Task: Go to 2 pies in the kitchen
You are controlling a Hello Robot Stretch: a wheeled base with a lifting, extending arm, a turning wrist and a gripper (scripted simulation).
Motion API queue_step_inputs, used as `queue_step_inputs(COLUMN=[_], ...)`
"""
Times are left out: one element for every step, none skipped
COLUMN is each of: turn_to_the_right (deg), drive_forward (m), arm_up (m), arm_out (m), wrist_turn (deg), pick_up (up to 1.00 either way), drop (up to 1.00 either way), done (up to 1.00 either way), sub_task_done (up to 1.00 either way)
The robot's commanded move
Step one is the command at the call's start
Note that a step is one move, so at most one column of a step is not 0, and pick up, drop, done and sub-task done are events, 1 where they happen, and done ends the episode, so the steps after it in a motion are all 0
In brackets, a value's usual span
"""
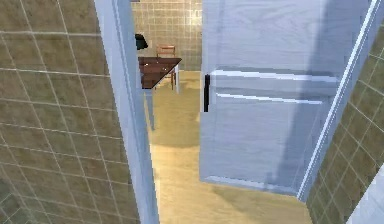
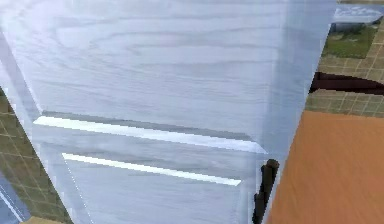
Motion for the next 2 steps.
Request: queue_step_inputs(turn_to_the_right=[9.0,0.0], drive_forward=[0.00,0.75], arm_up=[0.00,0.00], arm_out=[0.00,0.00], wrist_turn=[0.0,0.0], pick_up=[0.00,0.00], drop=[0.00,0.00], done=[0.00,0.00], sub_task_done=[0.00,0.00])
